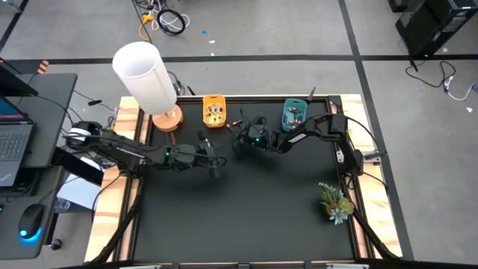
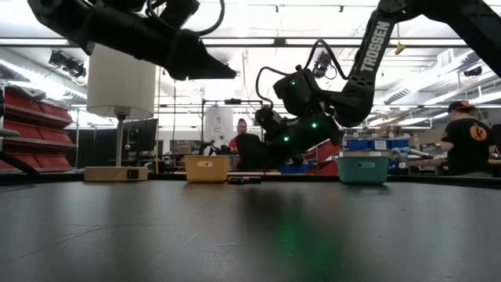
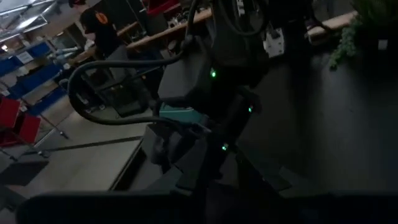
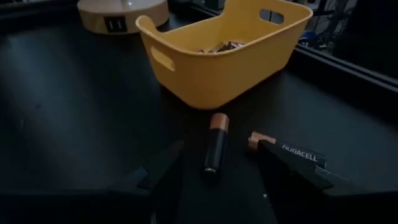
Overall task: Sort batteries
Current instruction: Put the black battery into the blue bin
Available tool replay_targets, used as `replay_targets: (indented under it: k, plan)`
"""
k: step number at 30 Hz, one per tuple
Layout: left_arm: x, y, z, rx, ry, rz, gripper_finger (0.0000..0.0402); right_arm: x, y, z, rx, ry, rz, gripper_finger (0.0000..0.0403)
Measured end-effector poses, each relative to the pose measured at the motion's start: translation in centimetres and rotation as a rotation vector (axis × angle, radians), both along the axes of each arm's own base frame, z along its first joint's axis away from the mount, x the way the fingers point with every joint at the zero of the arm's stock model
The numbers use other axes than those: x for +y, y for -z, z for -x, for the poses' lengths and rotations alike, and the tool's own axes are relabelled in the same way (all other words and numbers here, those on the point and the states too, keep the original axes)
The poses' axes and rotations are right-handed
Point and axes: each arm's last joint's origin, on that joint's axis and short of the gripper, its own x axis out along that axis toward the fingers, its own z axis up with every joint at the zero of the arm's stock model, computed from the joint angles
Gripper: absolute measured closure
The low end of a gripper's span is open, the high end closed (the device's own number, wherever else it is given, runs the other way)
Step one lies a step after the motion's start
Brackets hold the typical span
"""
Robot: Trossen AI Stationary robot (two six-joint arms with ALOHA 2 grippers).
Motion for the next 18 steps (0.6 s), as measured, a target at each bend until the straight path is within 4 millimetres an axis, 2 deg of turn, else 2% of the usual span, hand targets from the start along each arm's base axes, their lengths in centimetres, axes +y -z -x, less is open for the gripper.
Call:
replay_targets:
  k: [18]
  plan:
    - [-0.9,0.0,-0.4,-0.050,0.066,0.013,0.0317,1.8,0.2,-0.3,0.048,0.033,0.061,0.0195]
